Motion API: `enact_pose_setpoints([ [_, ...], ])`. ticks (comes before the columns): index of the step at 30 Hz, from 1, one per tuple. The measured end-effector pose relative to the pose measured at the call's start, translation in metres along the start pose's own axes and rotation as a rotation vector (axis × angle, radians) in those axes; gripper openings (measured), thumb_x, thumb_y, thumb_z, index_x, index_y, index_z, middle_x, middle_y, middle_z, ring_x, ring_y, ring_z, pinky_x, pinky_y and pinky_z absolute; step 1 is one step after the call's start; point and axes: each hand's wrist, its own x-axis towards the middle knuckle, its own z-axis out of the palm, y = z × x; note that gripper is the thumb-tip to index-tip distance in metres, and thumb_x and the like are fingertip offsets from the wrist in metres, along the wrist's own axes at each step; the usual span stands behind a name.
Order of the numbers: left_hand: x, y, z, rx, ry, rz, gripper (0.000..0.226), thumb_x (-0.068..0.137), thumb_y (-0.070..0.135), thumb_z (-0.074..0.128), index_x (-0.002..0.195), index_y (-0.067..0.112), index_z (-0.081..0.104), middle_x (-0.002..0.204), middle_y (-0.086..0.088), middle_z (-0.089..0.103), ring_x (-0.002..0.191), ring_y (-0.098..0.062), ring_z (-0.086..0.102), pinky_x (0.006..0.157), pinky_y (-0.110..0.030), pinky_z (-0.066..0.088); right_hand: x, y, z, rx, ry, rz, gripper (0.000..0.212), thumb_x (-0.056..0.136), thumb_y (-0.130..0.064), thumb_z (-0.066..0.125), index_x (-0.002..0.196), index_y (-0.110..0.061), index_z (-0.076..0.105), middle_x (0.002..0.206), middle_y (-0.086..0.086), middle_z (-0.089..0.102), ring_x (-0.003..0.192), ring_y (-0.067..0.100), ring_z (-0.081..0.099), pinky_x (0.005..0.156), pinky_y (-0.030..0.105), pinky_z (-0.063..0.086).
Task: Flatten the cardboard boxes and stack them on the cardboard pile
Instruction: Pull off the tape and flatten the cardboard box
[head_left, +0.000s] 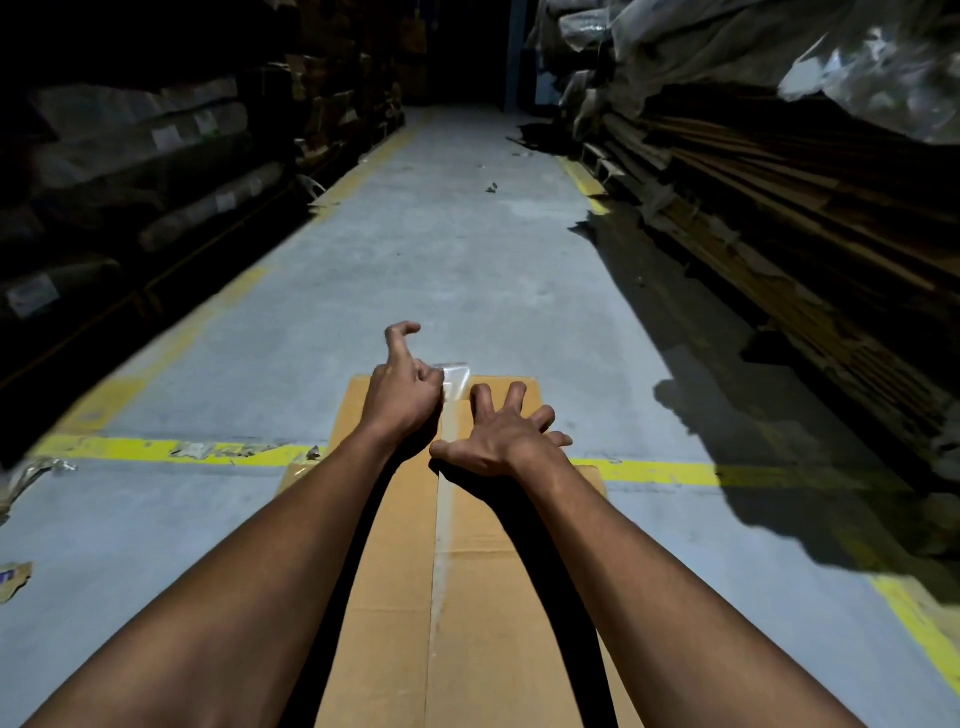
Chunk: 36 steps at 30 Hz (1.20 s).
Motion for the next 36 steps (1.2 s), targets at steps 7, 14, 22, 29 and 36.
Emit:
enact_pose_setpoints([
  [7, 0.001, 0.004, -0.013, -0.163, 0.000, -0.055, 0.107, 0.090, -0.010, 0.037, 0.148, 0.073, 0.004, 0.147, 0.030, 0.052, 0.077, -0.024, 0.065, 0.052, -0.035, 0.045, -0.002, -0.001, -0.003, 0.006, -0.007, 0.000, 0.096, 0.060, -0.077, 0.064, 0.139, -0.040, 0.024, 0.141, 0.009, 0.016, 0.125, 0.051, 0.027, 0.102, 0.075, 0.028],
  [14, 0.006, -0.009, 0.004, 0.271, 0.085, -0.021, 0.063, 0.087, 0.014, 0.042, 0.146, 0.034, 0.033, 0.093, 0.007, 0.073, 0.105, -0.024, 0.065, 0.091, -0.047, 0.054, -0.004, 0.001, -0.003, 0.017, -0.011, -0.011, 0.116, 0.062, -0.076, 0.065, 0.152, -0.063, -0.007, 0.157, 0.012, 0.003, 0.133, 0.055, 0.021, 0.106, 0.078, 0.023],
  [22, 0.007, -0.012, -0.006, -0.025, 0.022, -0.042, 0.088, 0.087, -0.001, 0.043, 0.157, 0.047, 0.021, 0.110, 0.022, 0.073, 0.091, -0.014, 0.065, 0.073, -0.035, 0.053, -0.007, 0.000, -0.003, 0.013, 0.006, 0.006, 0.128, 0.064, -0.074, 0.066, 0.154, -0.053, -0.023, 0.162, 0.011, -0.003, 0.134, 0.054, 0.021, 0.108, 0.076, 0.024],
  [29, 0.008, -0.011, 0.007, 0.276, 0.088, 0.018, 0.079, 0.087, 0.039, 0.067, 0.155, 0.030, 0.028, 0.092, 0.026, 0.068, 0.118, -0.016, 0.058, 0.103, -0.044, 0.045, -0.004, -0.001, -0.002, 0.008, 0.009, 0.038, 0.135, 0.057, -0.078, 0.064, 0.161, -0.039, -0.013, 0.157, 0.005, 0.005, 0.134, 0.050, 0.022, 0.107, 0.073, 0.028],
  [36, 0.022, -0.009, 0.009, 0.174, 0.095, -0.171, 0.088, 0.088, 0.046, 0.075, 0.157, 0.032, 0.023, 0.083, 0.019, 0.071, 0.104, -0.014, 0.068, 0.112, -0.048, 0.040, -0.003, -0.001, -0.002, 0.008, 0.006, 0.029, 0.134, 0.056, -0.078, 0.065, 0.161, -0.040, -0.009, 0.153, 0.005, 0.008, 0.130, 0.049, 0.024, 0.105, 0.071, 0.032],
])
